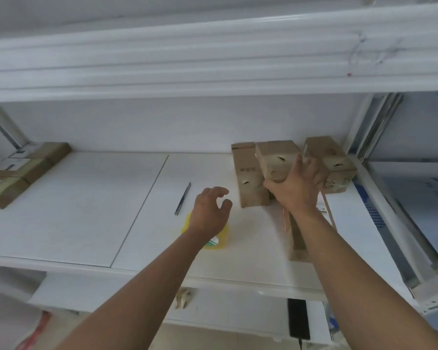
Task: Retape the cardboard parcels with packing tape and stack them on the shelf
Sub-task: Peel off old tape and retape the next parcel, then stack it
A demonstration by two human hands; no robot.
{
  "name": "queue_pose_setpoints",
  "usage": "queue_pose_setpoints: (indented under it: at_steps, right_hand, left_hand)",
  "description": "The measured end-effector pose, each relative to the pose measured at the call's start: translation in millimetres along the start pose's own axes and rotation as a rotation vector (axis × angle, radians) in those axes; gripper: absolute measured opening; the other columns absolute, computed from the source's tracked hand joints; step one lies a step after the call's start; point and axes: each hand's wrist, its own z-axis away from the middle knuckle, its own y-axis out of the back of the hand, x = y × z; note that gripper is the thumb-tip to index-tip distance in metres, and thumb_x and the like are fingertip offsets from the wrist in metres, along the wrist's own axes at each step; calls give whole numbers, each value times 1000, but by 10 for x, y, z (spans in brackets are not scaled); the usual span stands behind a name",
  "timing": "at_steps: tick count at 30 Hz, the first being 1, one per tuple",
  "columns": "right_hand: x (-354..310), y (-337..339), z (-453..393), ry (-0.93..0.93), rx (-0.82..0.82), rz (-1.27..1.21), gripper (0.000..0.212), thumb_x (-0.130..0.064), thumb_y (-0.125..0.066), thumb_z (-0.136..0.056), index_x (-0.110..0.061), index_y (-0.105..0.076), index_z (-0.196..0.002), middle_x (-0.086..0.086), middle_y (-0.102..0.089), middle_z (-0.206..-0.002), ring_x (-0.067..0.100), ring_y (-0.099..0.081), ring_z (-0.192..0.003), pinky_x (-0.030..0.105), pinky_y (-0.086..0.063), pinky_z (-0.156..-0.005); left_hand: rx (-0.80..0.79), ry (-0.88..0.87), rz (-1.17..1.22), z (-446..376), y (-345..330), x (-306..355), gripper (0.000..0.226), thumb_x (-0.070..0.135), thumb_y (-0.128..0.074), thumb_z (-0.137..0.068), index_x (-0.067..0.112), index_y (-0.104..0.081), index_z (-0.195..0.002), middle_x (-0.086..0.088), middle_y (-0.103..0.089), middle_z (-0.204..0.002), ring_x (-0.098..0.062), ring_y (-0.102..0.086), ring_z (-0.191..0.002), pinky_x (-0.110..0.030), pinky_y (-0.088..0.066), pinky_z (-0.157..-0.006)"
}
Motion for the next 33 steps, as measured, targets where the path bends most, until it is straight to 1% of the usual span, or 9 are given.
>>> queue_pose_setpoints:
  at_steps: [3, 6, 10, 17, 20, 23, 26, 30, 33]
  right_hand:
    - [-382, -47, 296, 242, 168, -66, 107, -66, -67, -65, -10, -32, -149, 27, -27, -148, 46, -28, -136, 56, -36, -108]
    - [-823, -142, 634, 477, 234, -210, 100, -64, -69, -62, -7, -45, -140, 23, -40, -138, 43, -44, -122, 50, -47, -95]
    - [-1350, -446, 1045, 654, 167, -304, 97, -62, -74, -63, -9, -44, -138, 20, -41, -139, 39, -45, -126, 52, -47, -95]
    - [-2136, -1079, 1598, 914, -12, -252, 96, -68, -68, -73, -12, -36, -144, 18, -29, -151, 42, -31, -140, 52, -34, -110]
    - [-2427, -1293, 1779, 803, -257, -409, 84, -64, -57, -85, -17, -32, -150, 9, -18, -157, 27, -25, -145, 40, -38, -108]
    - [-2651, -1487, 1870, 572, -420, -476, 71, -52, -52, -96, -24, -24, -154, -2, -16, -160, 12, -26, -143, 31, -39, -105]
    - [-2755, -1701, 1908, 439, -464, -440, 61, -40, -54, -99, -21, -31, -152, -2, -36, -153, 15, -36, -137, 30, -34, -108]
    - [-2719, -1903, 2006, 338, -521, -346, 57, -33, -54, -99, -19, -36, -151, -1, -38, -152, 20, -38, -135, 33, -34, -109]
    - [-2689, -1978, 2033, 277, -546, -316, 54, -29, -53, -98, -17, -39, -148, 0, -41, -148, 21, -40, -133, 29, -34, -105]
  left_hand:
    - [37, 119, 172, -75, 205, 55, 31, 32, -54, -99, 21, -59, -128, 6, -61, -116, -6, -58, -98, -22, -43, -84]
    - [70, 263, 505, -170, 487, 6, 53, 48, -55, -95, 26, -42, -142, 5, -63, -116, -14, -65, -102, -37, -53, -93]
    - [154, 437, 842, -236, 987, -207, 64, 53, -61, -92, 25, -33, -142, -2, -65, -118, -19, -69, -99, -37, -59, -80]
    - [352, 582, 925, -135, 1811, -1183, 69, 42, -76, -82, 20, -38, -135, -1, -64, -116, -21, -68, -99, -43, -58, -89]
    - [336, 577, 896, -79, 2107, -1697, 64, 34, -79, -81, 18, -41, -131, -3, -66, -114, -23, -69, -99, -45, -59, -87]
    - [176, 565, 870, -38, 2253, -2142, 74, 36, -86, -68, 18, -50, -131, -8, -69, -120, -26, -72, -99, -48, -60, -86]
    - [44, 564, 858, -3, 2231, -2466, 77, 32, -88, -63, 16, -54, -130, -8, -71, -118, -27, -72, -101, -48, -60, -86]
    - [-82, 581, 825, -7, 2112, -2738, 77, 37, -87, -59, 15, -58, -127, -8, -71, -117, -28, -71, -103, -50, -57, -91]
    - [-57, 617, 549, -54, 1999, -2802, 73, 52, -79, -58, 19, -60, -121, -1, -71, -112, -23, -70, -98, -46, -58, -88]
